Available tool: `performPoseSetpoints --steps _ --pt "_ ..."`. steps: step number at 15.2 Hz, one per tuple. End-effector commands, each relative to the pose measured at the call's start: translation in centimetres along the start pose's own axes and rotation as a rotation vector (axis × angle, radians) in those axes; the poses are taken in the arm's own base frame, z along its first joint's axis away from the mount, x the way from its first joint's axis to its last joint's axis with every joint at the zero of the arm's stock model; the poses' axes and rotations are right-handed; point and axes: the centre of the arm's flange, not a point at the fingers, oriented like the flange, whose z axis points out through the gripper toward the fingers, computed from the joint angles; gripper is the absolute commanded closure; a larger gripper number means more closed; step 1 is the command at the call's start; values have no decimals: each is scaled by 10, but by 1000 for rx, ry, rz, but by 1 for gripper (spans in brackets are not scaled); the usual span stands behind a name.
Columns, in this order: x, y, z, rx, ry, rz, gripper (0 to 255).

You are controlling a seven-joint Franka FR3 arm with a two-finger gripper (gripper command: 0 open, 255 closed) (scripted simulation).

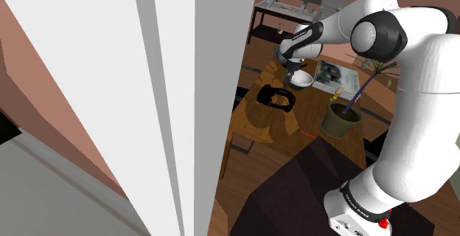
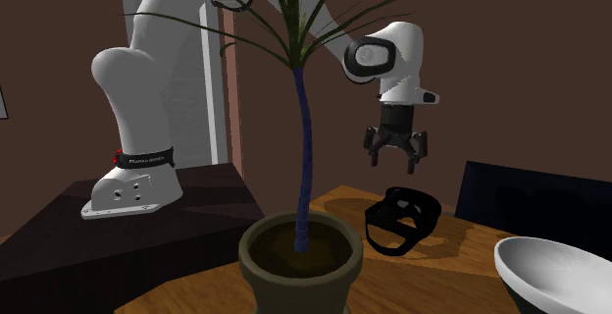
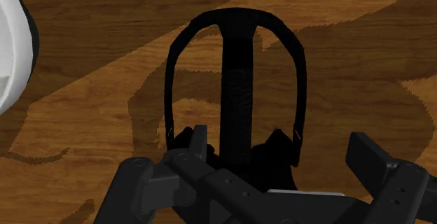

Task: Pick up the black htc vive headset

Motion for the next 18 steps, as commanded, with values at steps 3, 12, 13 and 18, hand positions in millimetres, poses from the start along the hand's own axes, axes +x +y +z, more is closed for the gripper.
performPoseSetpoints --steps 3,12,13,18 --pt "11 23 33 -2 -16 -25 0" --pt "13 23 68 -2 -16 -25 255" --pt "13 23 68 -2 -16 -25 255" --pt "13 23 68 -2 -16 -25 255"
